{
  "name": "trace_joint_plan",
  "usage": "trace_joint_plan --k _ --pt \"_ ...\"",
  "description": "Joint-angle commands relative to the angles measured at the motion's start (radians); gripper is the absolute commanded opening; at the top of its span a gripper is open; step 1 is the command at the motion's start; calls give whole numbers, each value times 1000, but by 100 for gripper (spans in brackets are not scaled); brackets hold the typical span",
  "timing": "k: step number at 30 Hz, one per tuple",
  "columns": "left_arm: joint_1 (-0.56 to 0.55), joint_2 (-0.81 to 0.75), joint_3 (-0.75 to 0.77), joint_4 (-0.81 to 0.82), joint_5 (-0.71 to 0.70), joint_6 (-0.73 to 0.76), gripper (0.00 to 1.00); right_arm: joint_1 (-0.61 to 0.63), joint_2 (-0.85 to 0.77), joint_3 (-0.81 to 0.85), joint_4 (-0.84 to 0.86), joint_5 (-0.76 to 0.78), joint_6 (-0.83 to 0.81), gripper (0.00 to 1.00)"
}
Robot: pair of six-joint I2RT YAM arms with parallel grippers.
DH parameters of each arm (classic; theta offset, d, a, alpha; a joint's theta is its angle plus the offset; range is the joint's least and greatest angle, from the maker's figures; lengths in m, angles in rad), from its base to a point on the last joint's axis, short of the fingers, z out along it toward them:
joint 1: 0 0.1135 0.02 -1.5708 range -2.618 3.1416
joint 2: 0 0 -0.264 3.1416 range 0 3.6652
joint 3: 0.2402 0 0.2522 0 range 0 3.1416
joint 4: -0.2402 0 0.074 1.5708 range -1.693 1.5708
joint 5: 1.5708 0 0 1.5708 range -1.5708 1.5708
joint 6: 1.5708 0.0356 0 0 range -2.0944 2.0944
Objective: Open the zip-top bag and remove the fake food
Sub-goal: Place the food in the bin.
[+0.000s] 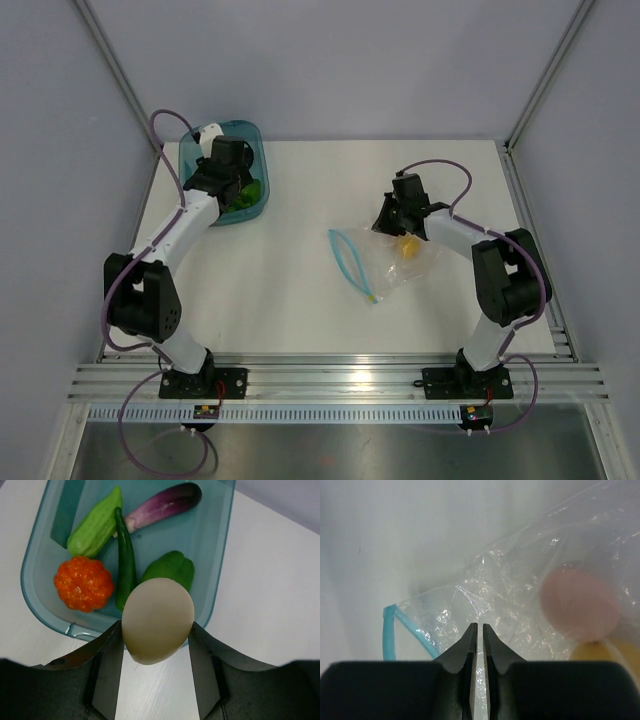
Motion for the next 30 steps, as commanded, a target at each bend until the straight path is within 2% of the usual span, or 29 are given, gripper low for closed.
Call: trace_joint_plan --k 1,6,13,22,23,24,29,30 --pt "47 68 80 56 -26 -36 25 -7 -44 -2 13 17 1 15" --pt "70 155 159 42 -26 -9 27 -7 -44 14 7 10 4 15" --pt "93 226 167 58 6 -33 34 -7 -66 16 7 -1 15 15" --pt "155 258 124 78 94 -62 50 -7 -84 4 15 -10 21 15" --pt "162 258 117 84 111 -58 53 -6 -86 4 18 -10 22 15" --pt "165 248 108 93 133 -46 62 -7 -86 2 18 -10 21 15" --pt "166 185 42 134 83 14 79 -7 -93 1 16 -10 21 15" --pt "166 183 60 115 61 16 91 -7 -95 -2 18 -10 22 15"
